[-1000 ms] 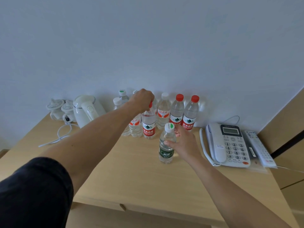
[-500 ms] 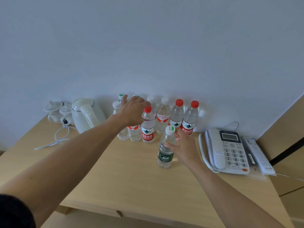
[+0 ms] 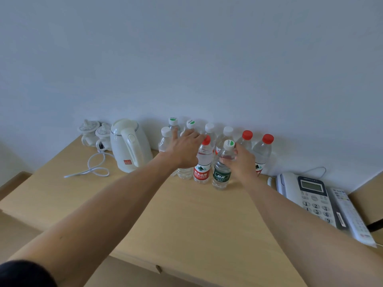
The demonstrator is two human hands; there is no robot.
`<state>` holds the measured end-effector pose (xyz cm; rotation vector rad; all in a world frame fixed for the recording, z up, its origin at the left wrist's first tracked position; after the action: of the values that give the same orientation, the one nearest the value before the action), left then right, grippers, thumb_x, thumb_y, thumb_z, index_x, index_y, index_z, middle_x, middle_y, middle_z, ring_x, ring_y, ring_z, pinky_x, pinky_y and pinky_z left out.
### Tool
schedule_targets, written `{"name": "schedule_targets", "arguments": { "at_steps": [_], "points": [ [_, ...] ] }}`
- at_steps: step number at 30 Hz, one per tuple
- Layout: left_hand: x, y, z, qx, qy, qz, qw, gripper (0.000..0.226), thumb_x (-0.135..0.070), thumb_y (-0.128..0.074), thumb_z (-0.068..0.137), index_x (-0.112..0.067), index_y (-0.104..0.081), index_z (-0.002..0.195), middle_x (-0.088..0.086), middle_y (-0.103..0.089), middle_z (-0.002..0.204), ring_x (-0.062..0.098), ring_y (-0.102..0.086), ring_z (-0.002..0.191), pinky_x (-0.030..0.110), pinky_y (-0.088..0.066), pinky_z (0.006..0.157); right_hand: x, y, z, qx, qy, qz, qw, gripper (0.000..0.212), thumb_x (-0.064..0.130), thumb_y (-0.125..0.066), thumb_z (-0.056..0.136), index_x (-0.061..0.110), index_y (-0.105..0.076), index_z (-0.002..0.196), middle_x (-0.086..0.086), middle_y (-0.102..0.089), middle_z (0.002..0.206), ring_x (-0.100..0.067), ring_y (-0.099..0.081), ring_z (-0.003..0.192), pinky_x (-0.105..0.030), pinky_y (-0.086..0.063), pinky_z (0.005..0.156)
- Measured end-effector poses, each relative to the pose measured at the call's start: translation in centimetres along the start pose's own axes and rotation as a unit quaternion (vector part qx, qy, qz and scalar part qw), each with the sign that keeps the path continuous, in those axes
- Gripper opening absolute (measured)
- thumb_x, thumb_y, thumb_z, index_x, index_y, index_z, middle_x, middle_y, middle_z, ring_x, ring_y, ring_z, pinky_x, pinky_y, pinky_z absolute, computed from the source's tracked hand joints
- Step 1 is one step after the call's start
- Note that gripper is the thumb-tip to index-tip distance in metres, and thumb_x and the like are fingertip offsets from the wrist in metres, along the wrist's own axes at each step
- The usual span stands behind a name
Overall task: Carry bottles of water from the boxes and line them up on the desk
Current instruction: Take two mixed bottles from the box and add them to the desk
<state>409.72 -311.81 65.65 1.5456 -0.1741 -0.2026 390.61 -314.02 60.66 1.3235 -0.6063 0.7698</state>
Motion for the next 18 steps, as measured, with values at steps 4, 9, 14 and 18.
{"name": "schedule_targets", "arguments": {
  "at_steps": [4, 9, 14, 18],
  "points": [
    [0.3, 0.0, 0.2, -0.005, 0.001, -0.016, 1.0, 0.076, -0.018, -0.064, 0.082, -0.024, -0.034, 0.151, -0.004, -0.046, 0.149, 0.02, -0.024, 0.149, 0.061, -0.006, 0.118, 0.0, -0.4, 0.9, 0.009, 0.004, -0.015, 1.0, 0.044, 0.013, -0.082, 0.077, 0.01, -0.06, 0.115, 0.006, -0.056, 0.1, -0.014, -0.051, 0.094, -0.027, -0.037, 0.082],
    [0.5, 0.1, 0.6, 0.003, 0.001, -0.027, 1.0, 0.077, -0.021, -0.066, 0.083, -0.025, -0.033, 0.152, -0.002, -0.044, 0.153, 0.02, -0.021, 0.152, 0.061, -0.005, 0.119, -0.2, -0.6, 1.3, -0.004, 0.0, -0.027, 1.0, 0.047, 0.017, -0.084, 0.076, 0.01, -0.06, 0.116, 0.001, -0.054, 0.098, -0.017, -0.049, 0.091, -0.029, -0.035, 0.079],
    [0.5, 0.2, 0.7, 0.002, 0.004, -0.036, 0.999, 0.075, -0.019, -0.066, 0.082, -0.024, -0.036, 0.15, -0.001, -0.048, 0.148, 0.02, -0.025, 0.15, 0.06, -0.007, 0.119, -0.3, -0.7, 1.4, -0.002, -0.004, -0.034, 0.999, 0.049, 0.019, -0.085, 0.075, 0.01, -0.058, 0.115, 0.001, -0.055, 0.097, -0.018, -0.051, 0.091, -0.032, -0.039, 0.08],
    [0.5, 0.5, 0.6, 0.005, 0.008, -0.038, 0.999, 0.076, -0.018, -0.065, 0.082, -0.025, -0.035, 0.151, 0.0, -0.05, 0.146, 0.021, -0.028, 0.148, 0.06, -0.007, 0.12, -0.3, -0.6, 1.4, 0.01, -0.015, -0.038, 0.999, 0.053, 0.02, -0.085, 0.074, 0.011, -0.058, 0.119, -0.008, -0.064, 0.11, -0.025, -0.058, 0.102, -0.039, -0.046, 0.089]
  ]
}}
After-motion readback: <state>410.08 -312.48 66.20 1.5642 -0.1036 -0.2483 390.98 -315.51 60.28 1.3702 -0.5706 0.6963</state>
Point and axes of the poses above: each hand's wrist, its own z-axis towards the middle knuckle, its own y-axis out of the back of the hand, x = y × z, the point moved 3 cm from there along z, towards the middle knuckle
